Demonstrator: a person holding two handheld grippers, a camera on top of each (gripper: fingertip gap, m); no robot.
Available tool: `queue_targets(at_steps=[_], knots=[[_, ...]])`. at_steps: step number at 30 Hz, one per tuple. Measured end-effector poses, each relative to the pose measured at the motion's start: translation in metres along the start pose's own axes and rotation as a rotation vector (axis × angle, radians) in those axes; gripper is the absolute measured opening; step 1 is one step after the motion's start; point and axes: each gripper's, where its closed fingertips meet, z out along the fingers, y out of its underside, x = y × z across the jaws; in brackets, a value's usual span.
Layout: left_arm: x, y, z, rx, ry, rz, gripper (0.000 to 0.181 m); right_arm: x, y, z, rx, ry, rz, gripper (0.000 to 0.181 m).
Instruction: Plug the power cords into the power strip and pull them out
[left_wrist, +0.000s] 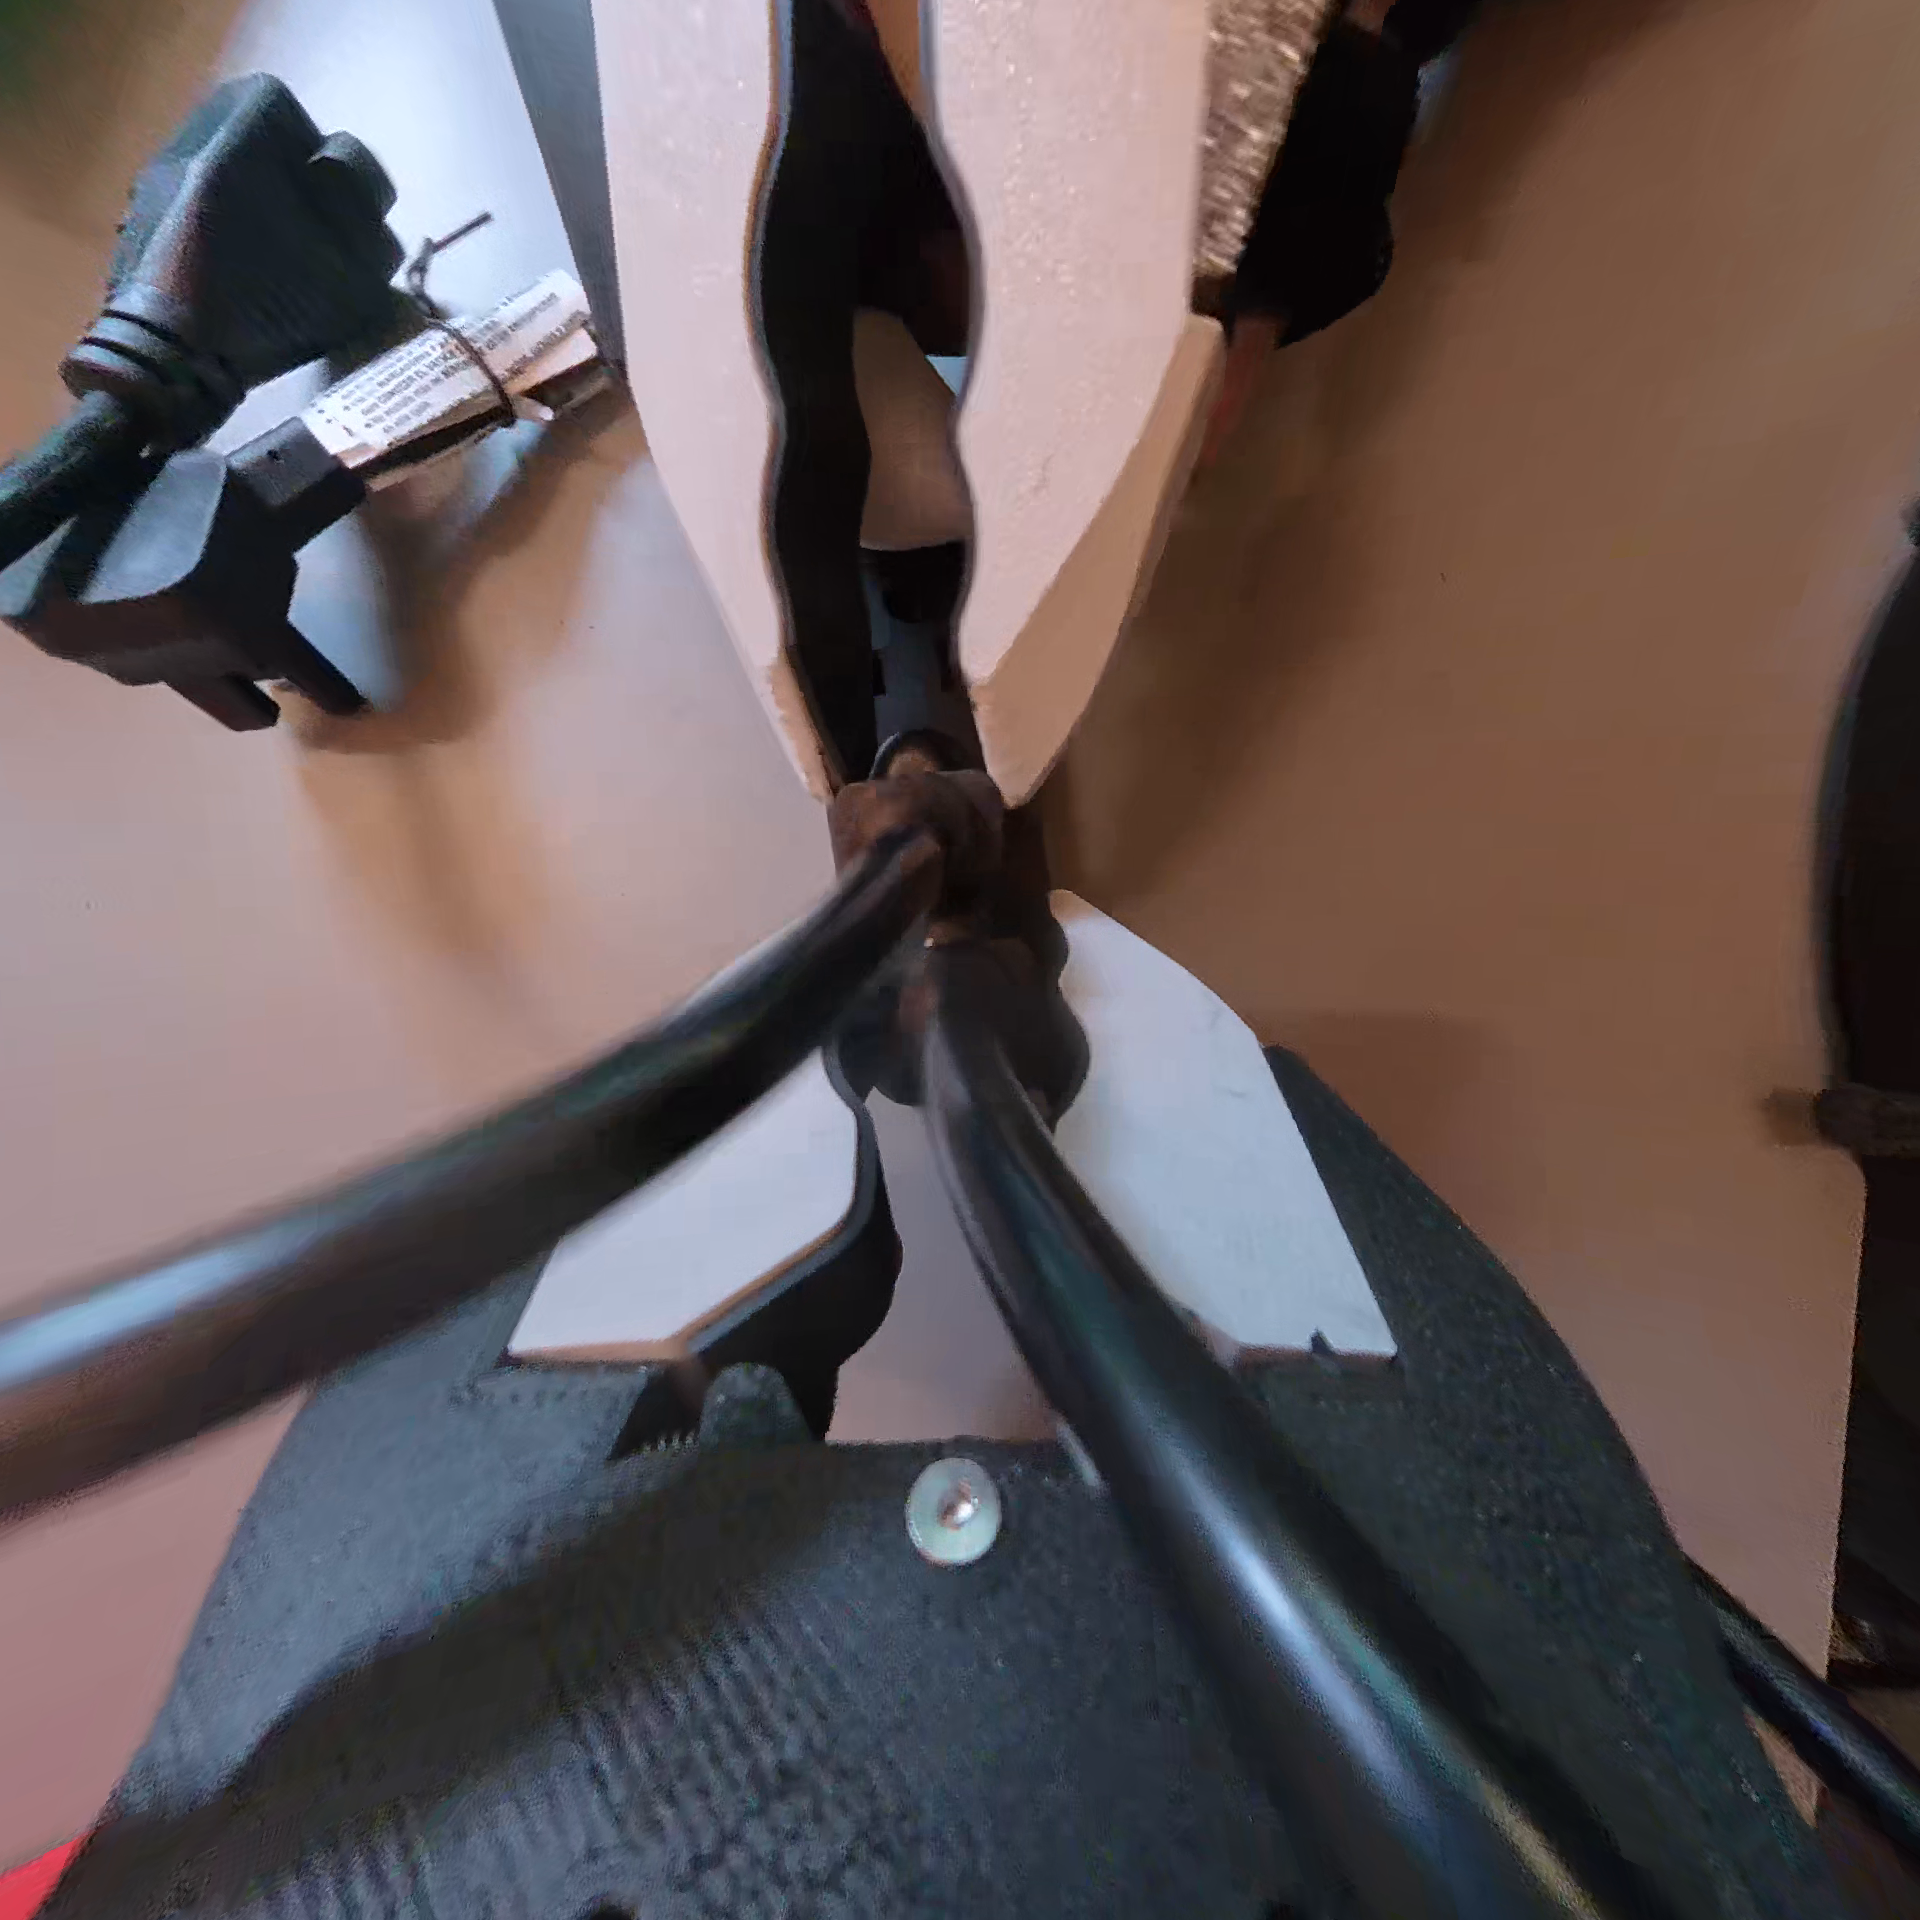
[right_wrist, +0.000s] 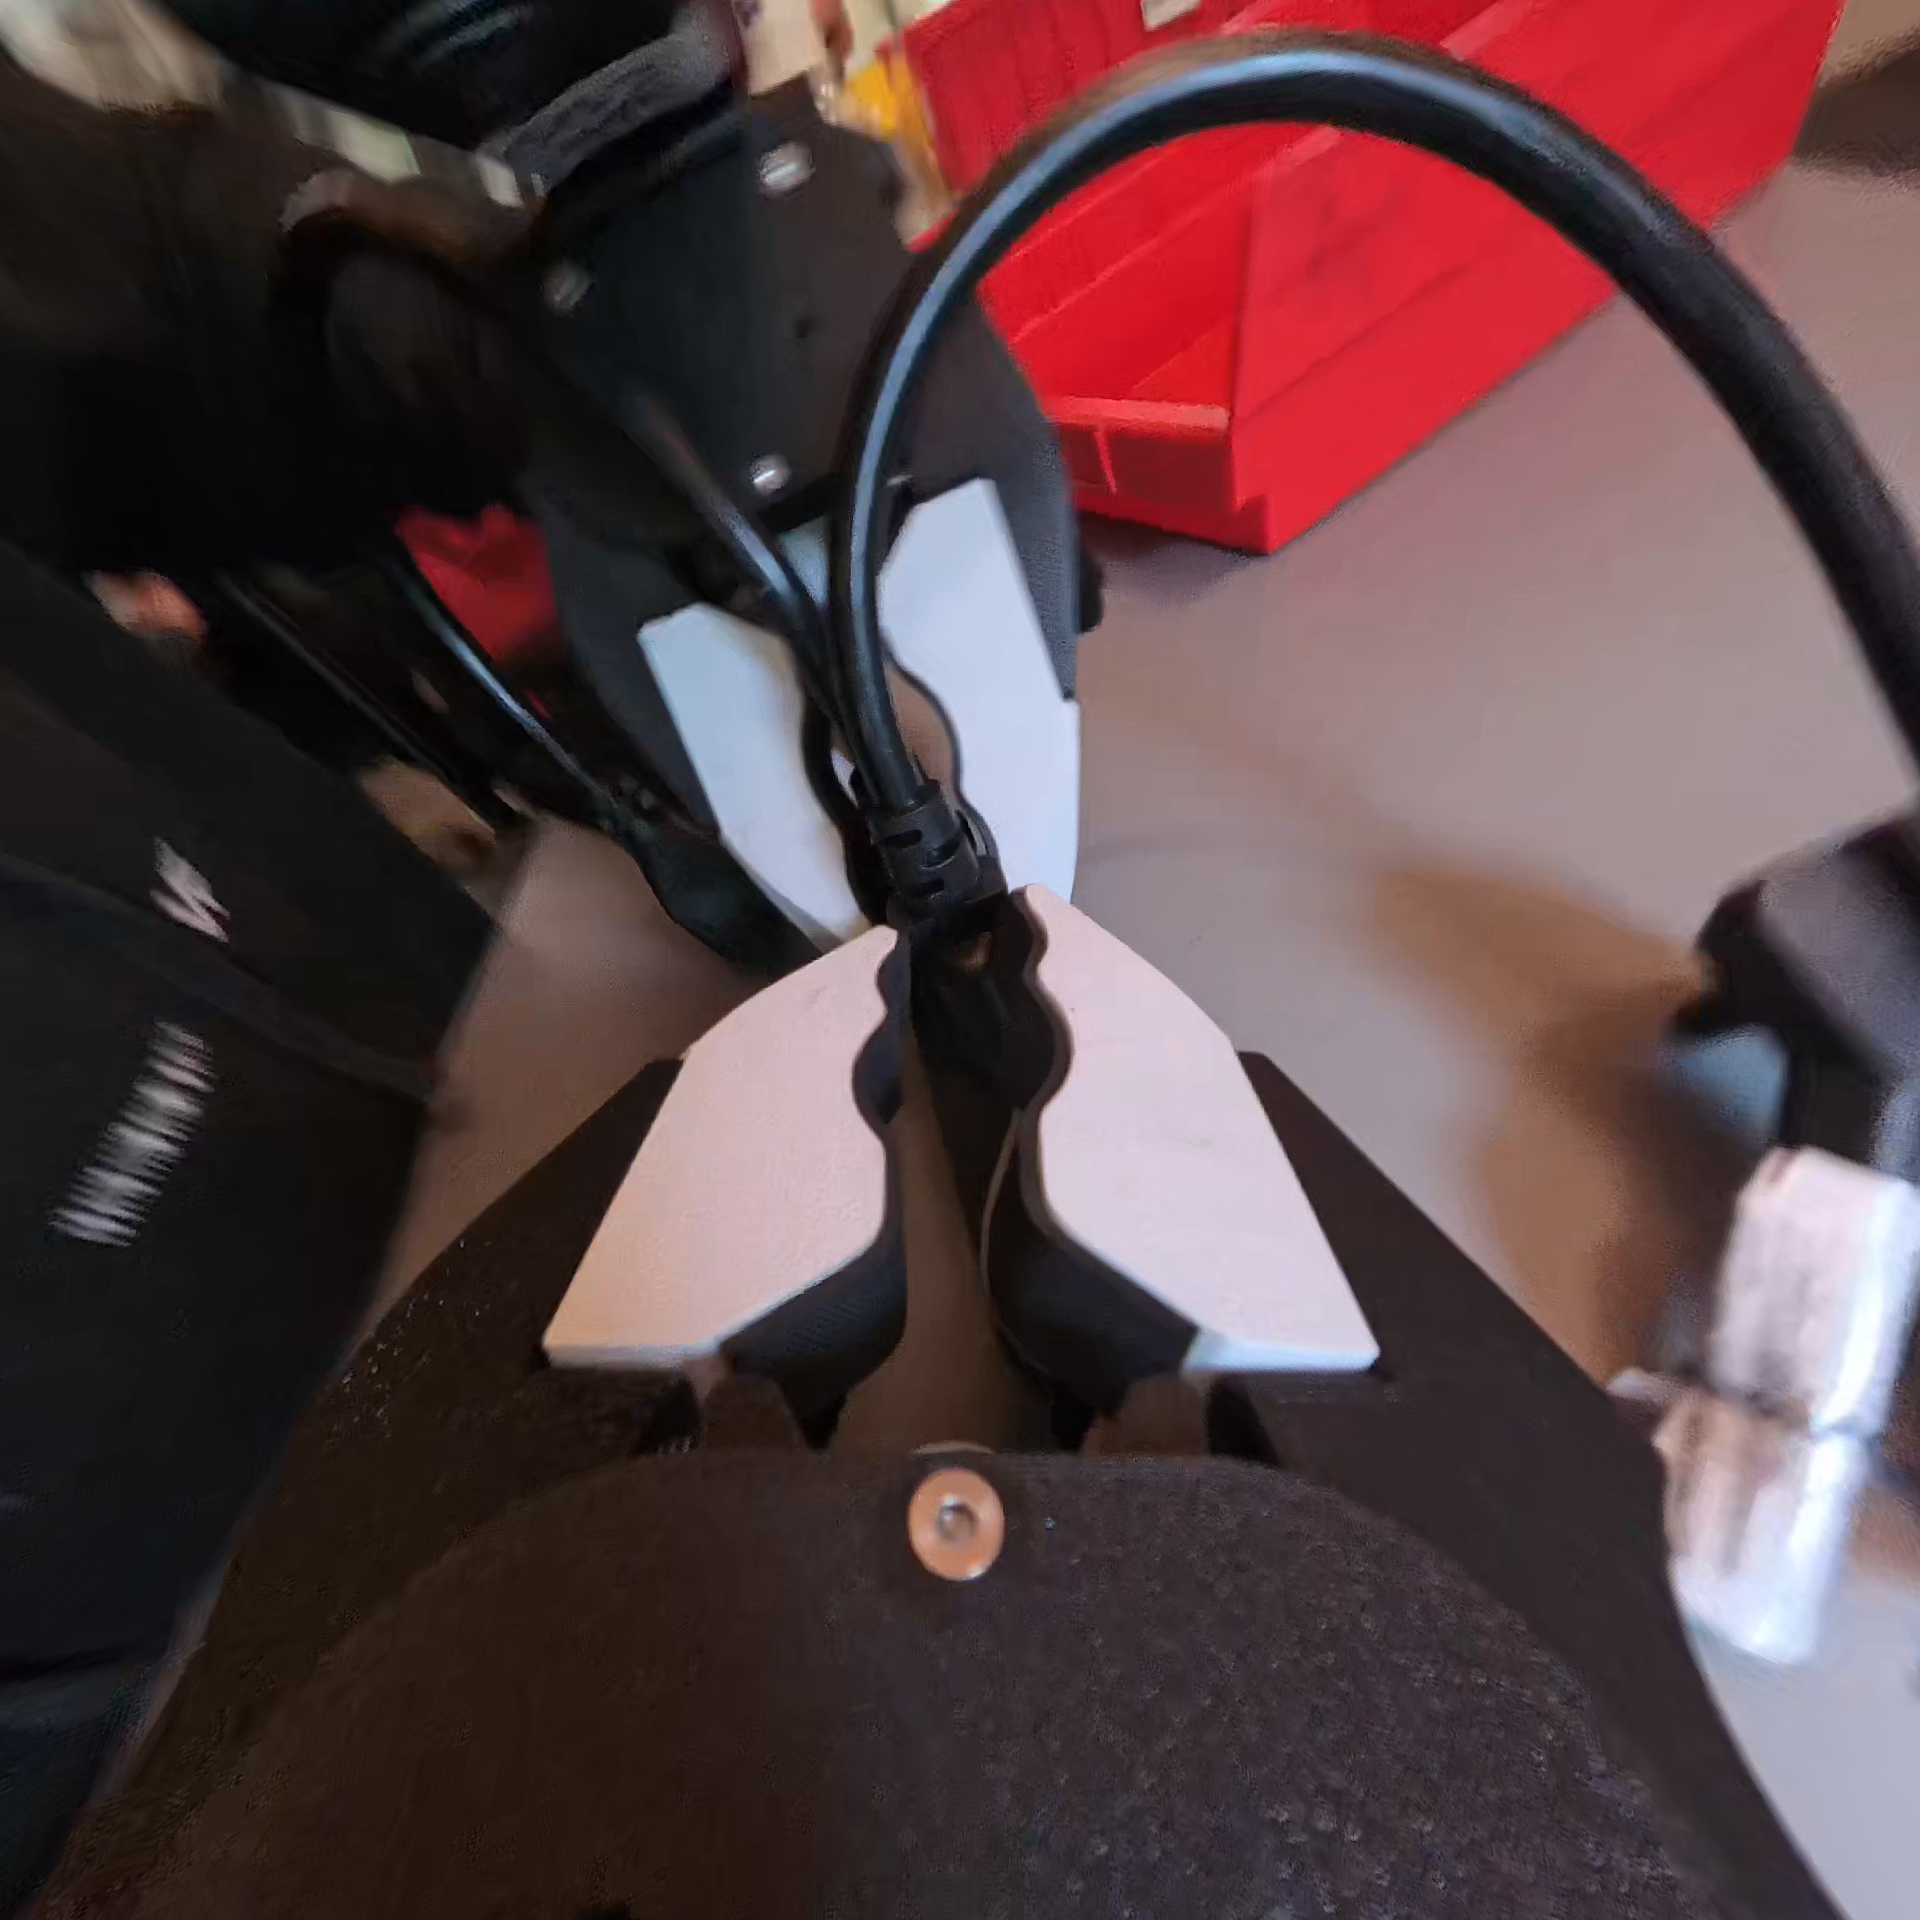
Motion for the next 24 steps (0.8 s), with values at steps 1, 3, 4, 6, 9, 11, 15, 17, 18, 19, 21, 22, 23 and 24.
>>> queue_targets(at_steps=[1,3,4,6,9,11,15,17,18,19,21,22,23,24], knots=[[0.003,0.0,0.0,0.005,0.028,0.001,0.023,-0.004,0.0,0.001,-0.036,0.048,-0.189,0.013],[0.005,0.0,-0.001,0.028,0.062,-0.014,0.025,-0.009,0.001,0.001,-0.063,0.079,-0.378,0.014],[0.005,-0.001,0.0,0.032,0.059,-0.013,0.025,-0.01,0.002,0.0,-0.055,0.072,-0.39,0.015],[0.006,-0.001,0.0,0.03,0.057,-0.003,0.024,-0.01,0.002,0.0,-0.058,0.067,-0.408,0.015],[0.003,-0.003,0.001,0.013,0.022,-0.001,0.021,0.0,0.001,0.001,-0.006,-0.034,-0.048,0.013],[0.0,-0.002,0.001,0.017,0.021,-0.022,0.021,0.004,0.001,0.001,0.004,-0.06,0.042,0.013],[0.0,-0.002,0.0,0.043,0.027,-0.012,0.024,-0.003,0.001,0.003,-0.01,0.041,-0.223,0.013],[0.0,-0.002,0.0,0.057,0.029,-0.024,0.024,-0.004,0.001,0.003,-0.006,0.039,-0.229,0.013],[0.0,-0.002,0.0,0.052,0.02,-0.017,0.024,-0.002,0.001,0.002,-0.001,0.022,-0.168,0.013],[0.0,-0.003,0.0,0.046,0.006,-0.009,0.021,0.002,0.0,0.003,0.015,-0.003,-0.047,0.013],[-0.001,-0.003,0.002,0.032,-0.001,-0.015,0.021,0.004,0.002,0.002,0.028,-0.054,0.084,0.013],[-0.002,-0.003,0.002,0.031,0.0,-0.018,0.021,0.006,0.002,0.002,0.033,-0.052,0.098,0.013],[-0.002,-0.003,0.002,0.03,-0.001,-0.017,0.021,0.006,0.002,0.001,0.034,-0.06,0.112,0.012],[-0.002,-0.003,0.002,0.031,0.001,-0.012,0.023,0.005,0.002,0.002,0.032,-0.05,0.089,0.013]])
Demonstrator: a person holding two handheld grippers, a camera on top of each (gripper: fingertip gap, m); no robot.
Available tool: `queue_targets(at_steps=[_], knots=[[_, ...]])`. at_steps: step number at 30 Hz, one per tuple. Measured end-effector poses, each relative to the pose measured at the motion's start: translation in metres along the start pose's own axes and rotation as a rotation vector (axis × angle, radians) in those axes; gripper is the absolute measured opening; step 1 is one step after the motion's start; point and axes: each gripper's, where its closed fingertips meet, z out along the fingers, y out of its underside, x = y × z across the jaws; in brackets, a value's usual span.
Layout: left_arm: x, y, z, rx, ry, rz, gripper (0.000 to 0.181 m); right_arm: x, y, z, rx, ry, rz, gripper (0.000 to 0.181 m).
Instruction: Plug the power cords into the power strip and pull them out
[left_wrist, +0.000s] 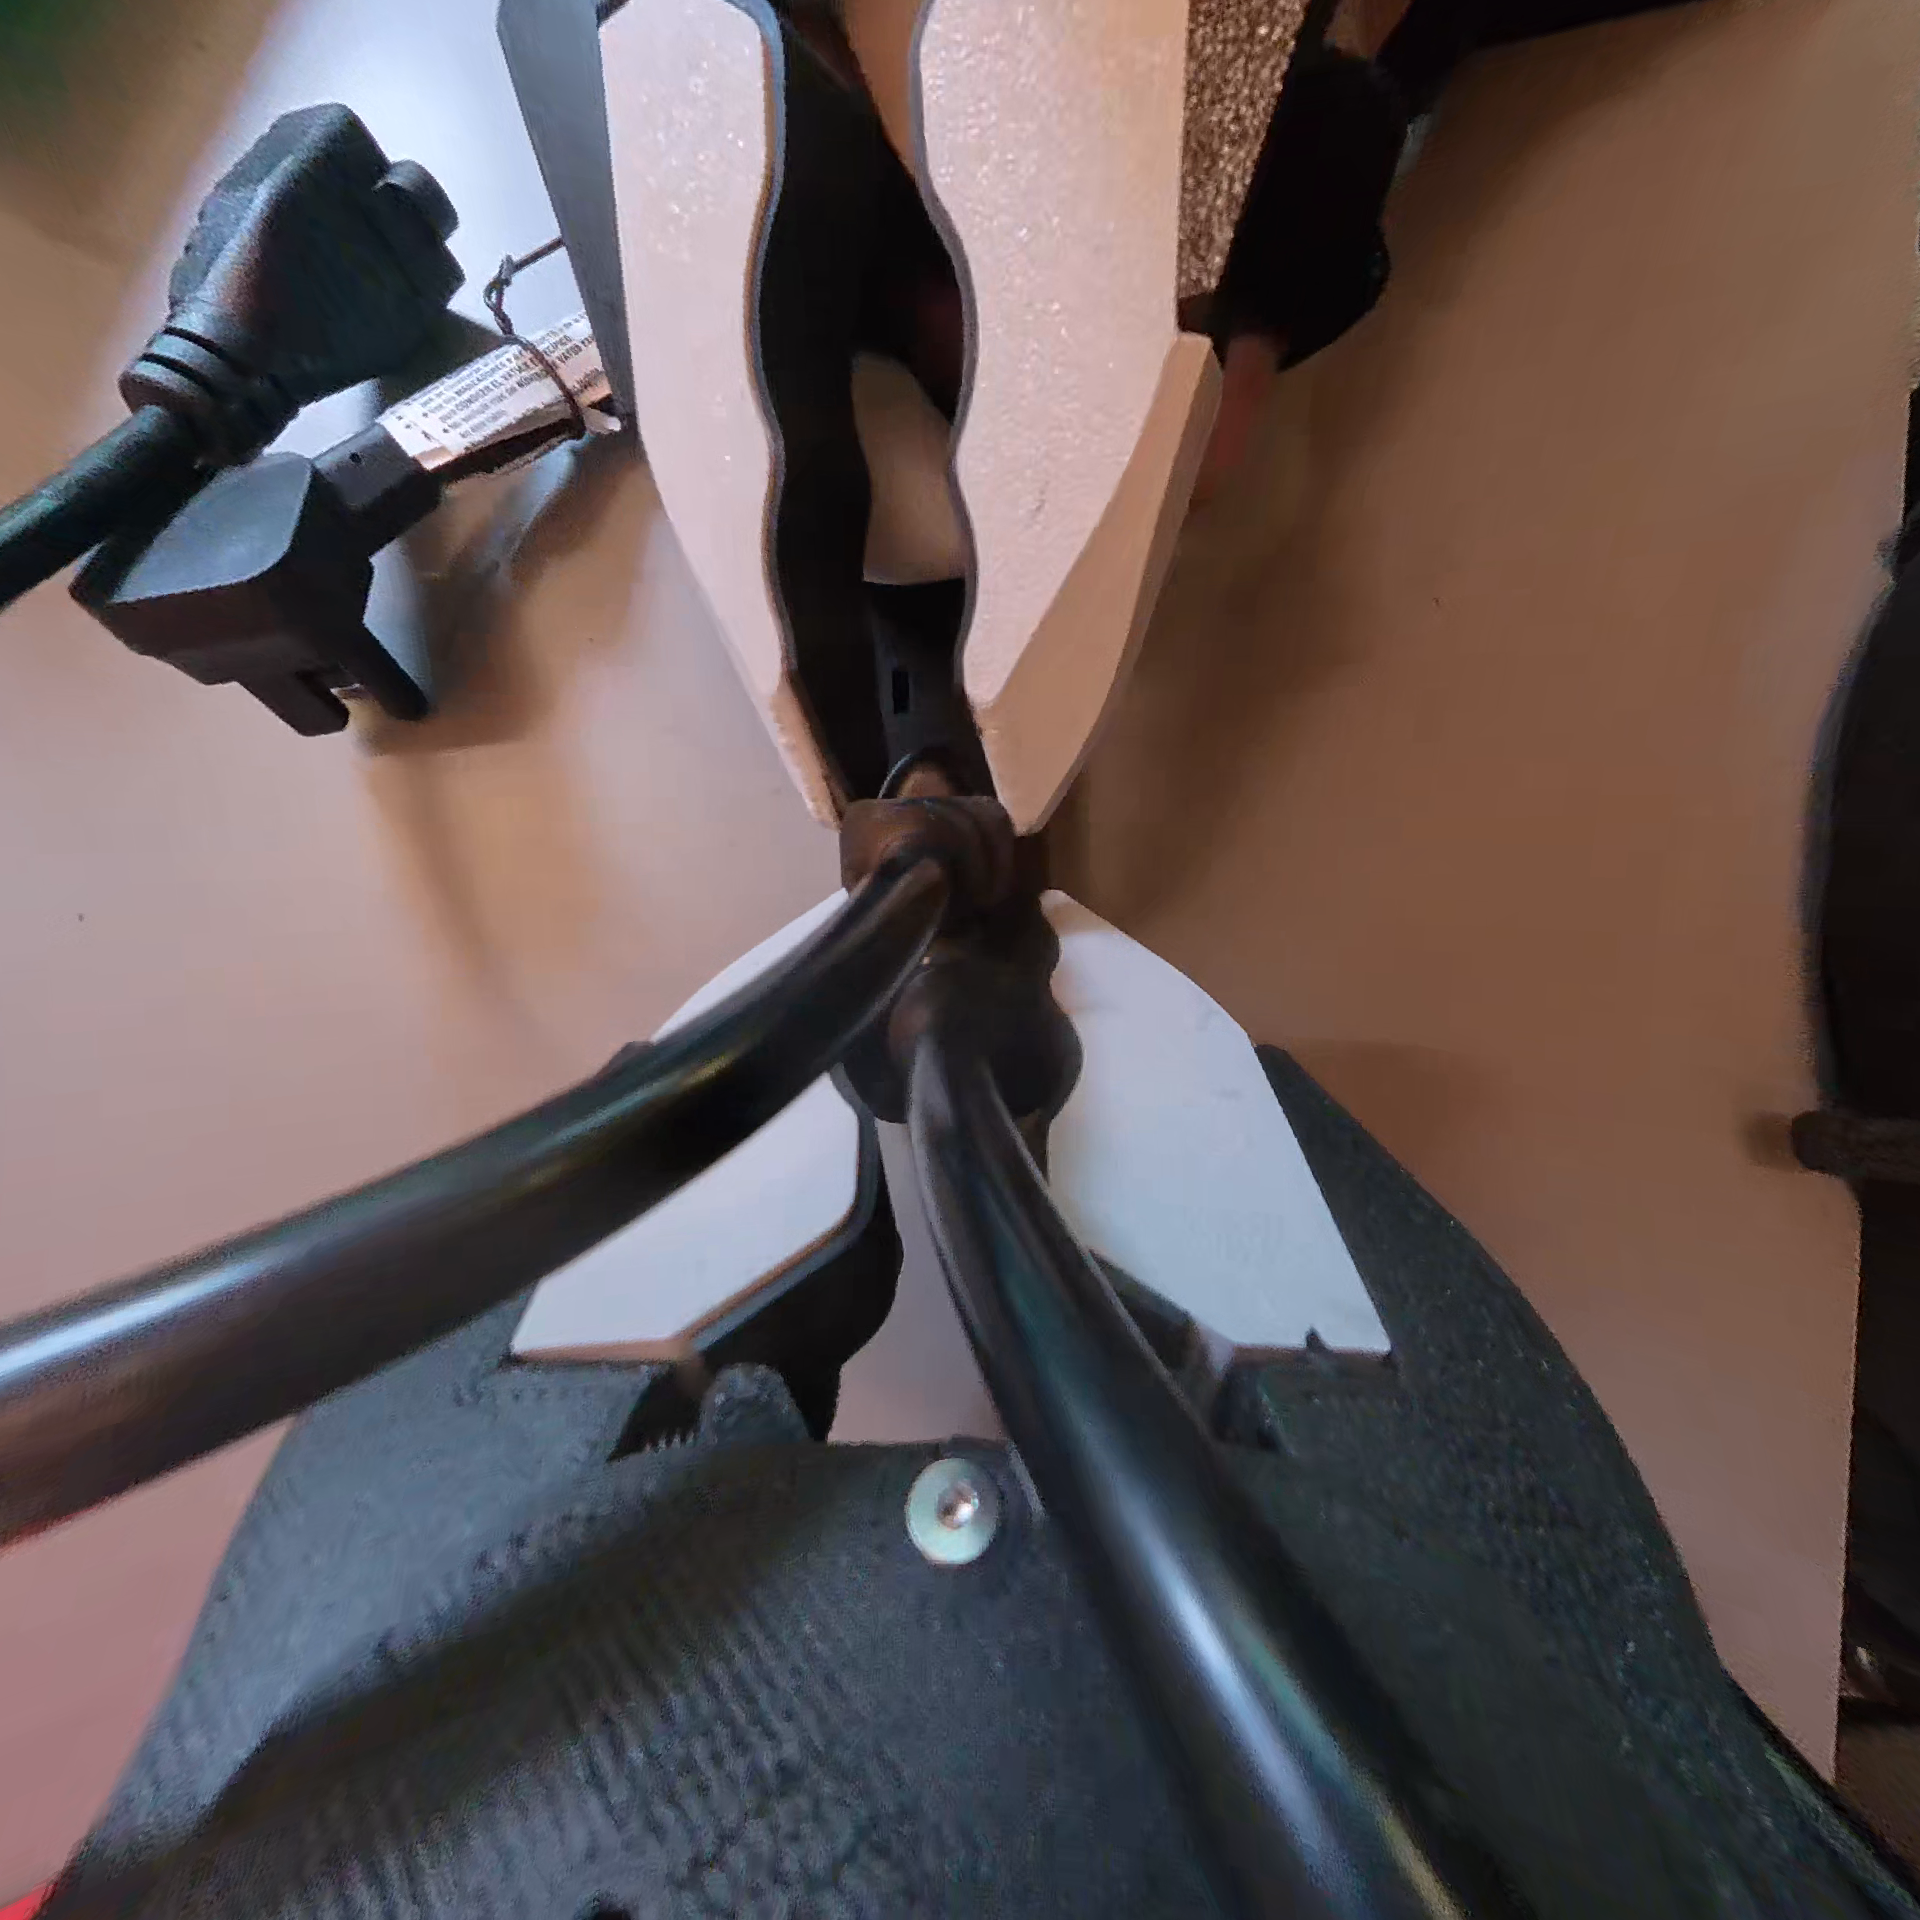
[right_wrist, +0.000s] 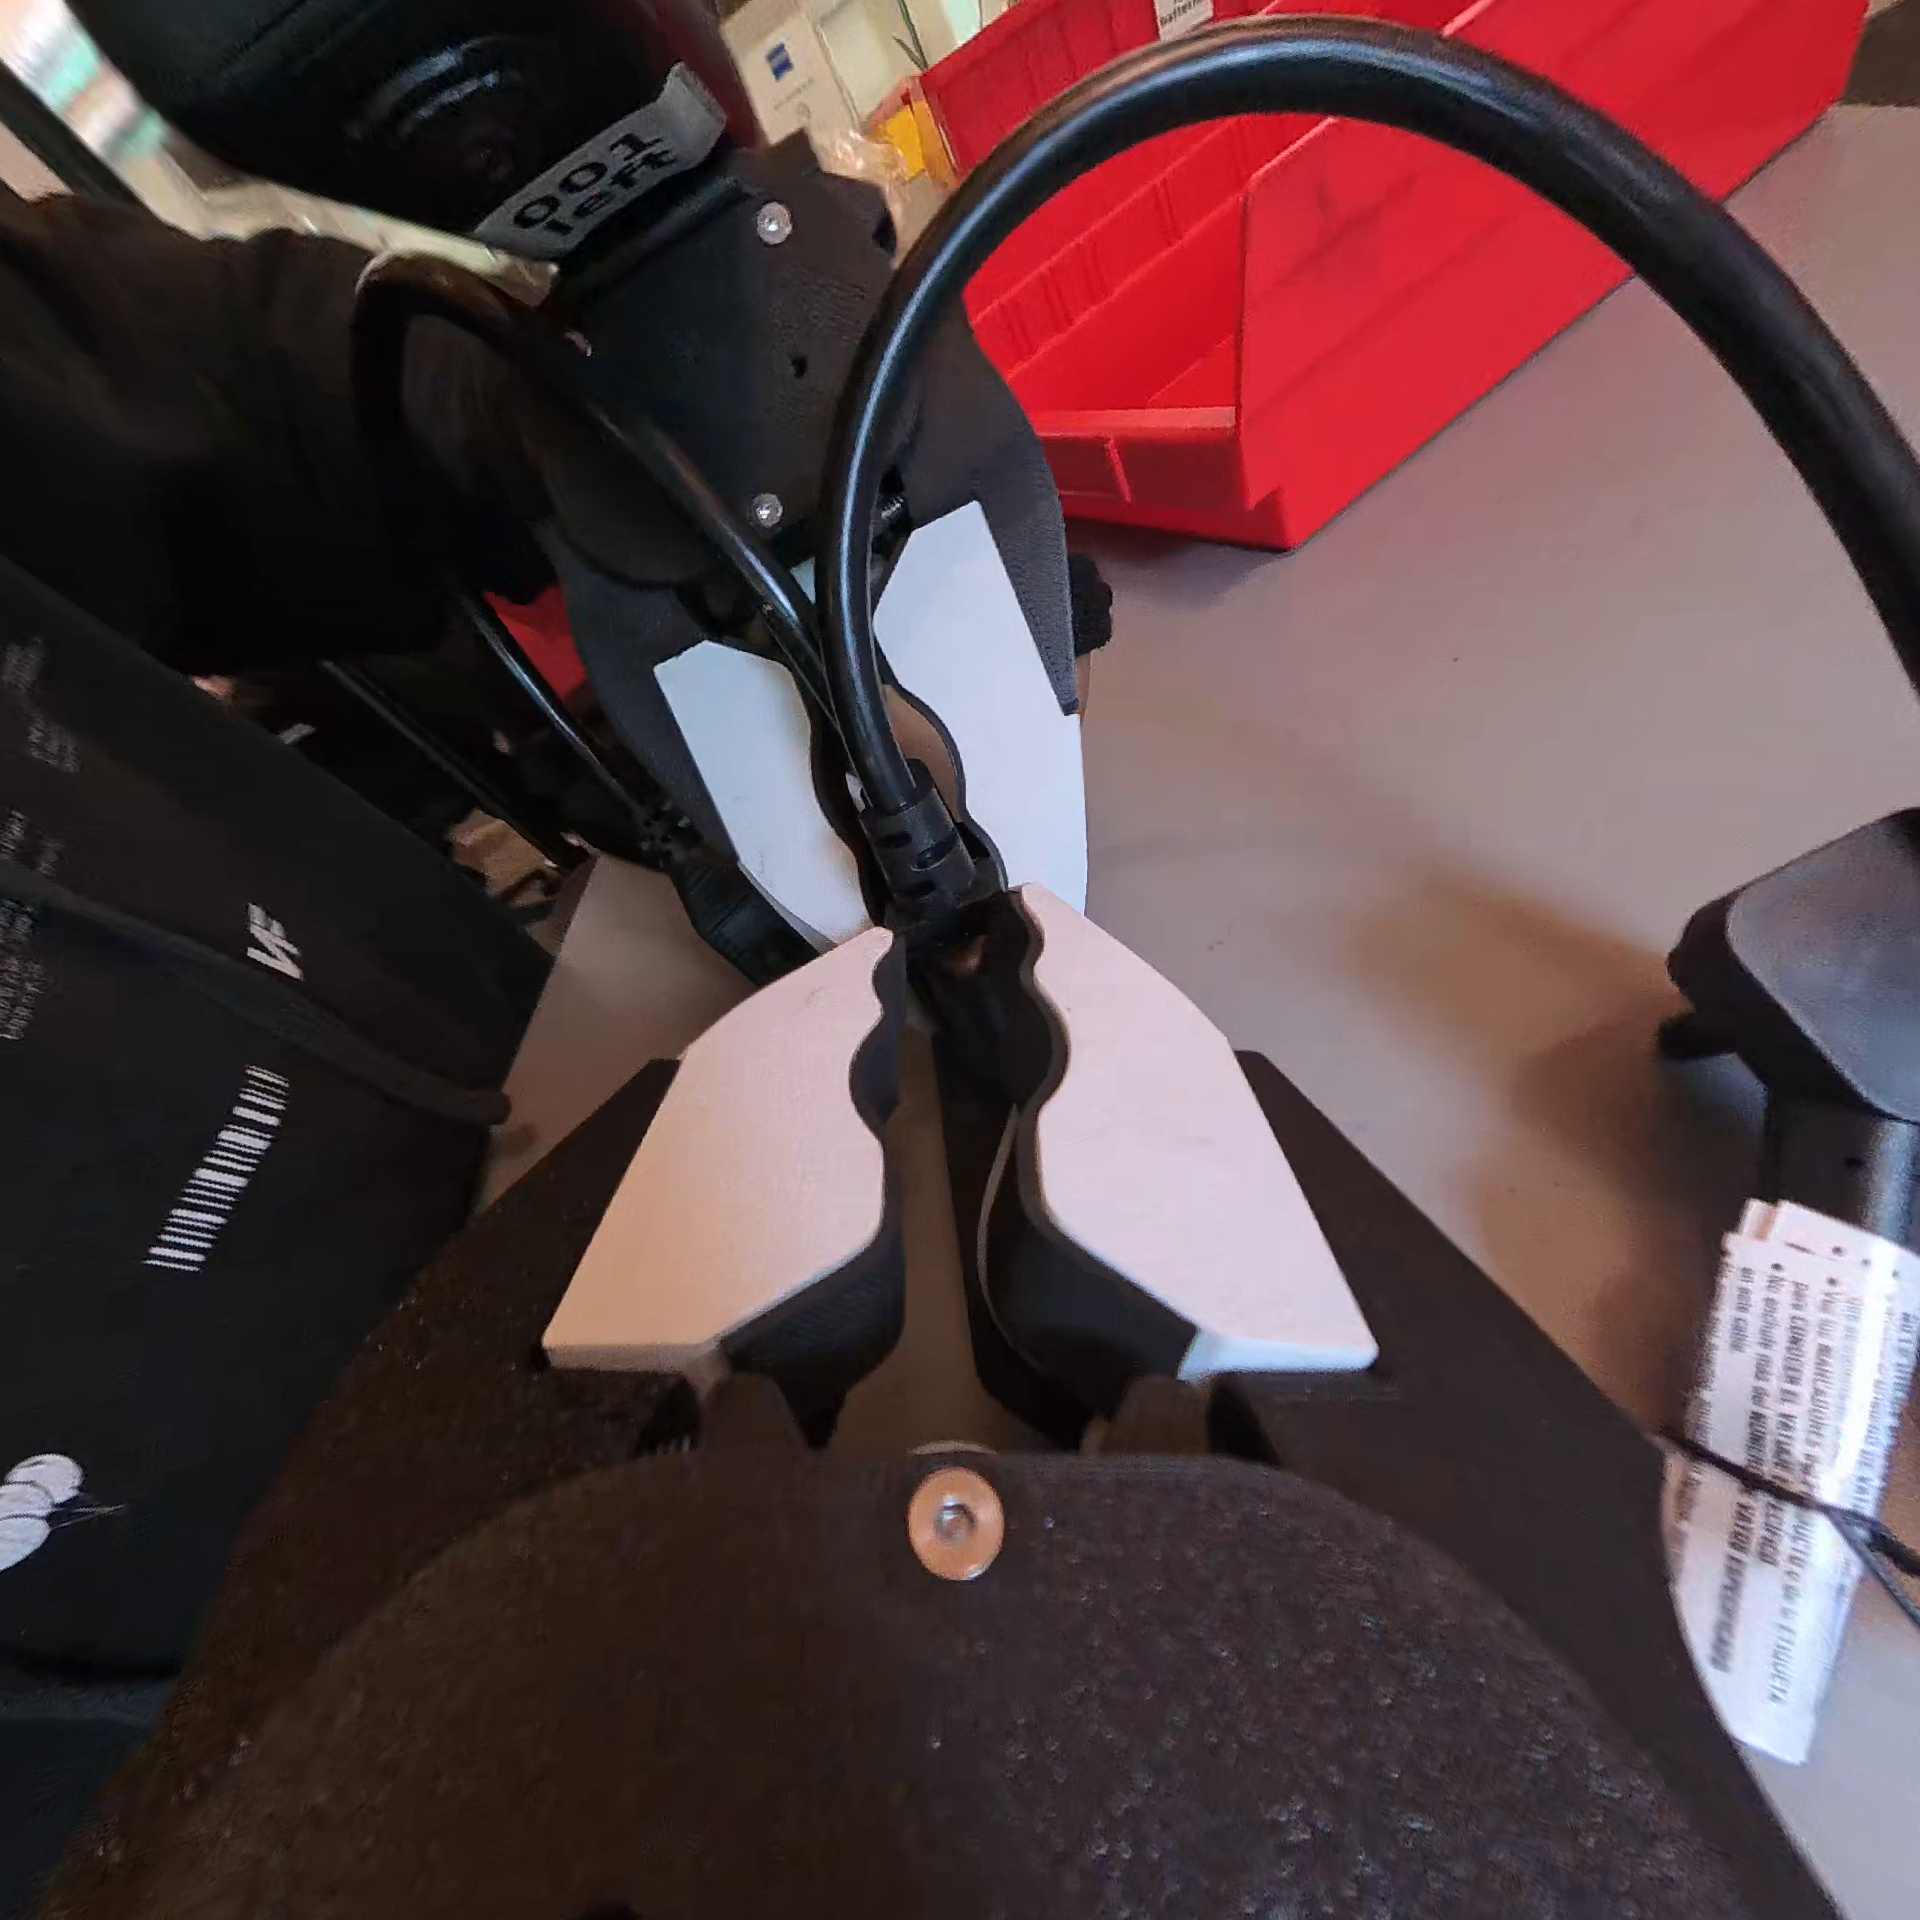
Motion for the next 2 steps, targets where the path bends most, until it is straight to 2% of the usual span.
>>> queue_targets(at_steps=[2], knots=[[-0.0021,-0.0002,-0.0002,0.024,0.005,-0.005,0.023,-0.002,-0.0018,-0.0042,-0.004,0.04,-0.117,0.013]])
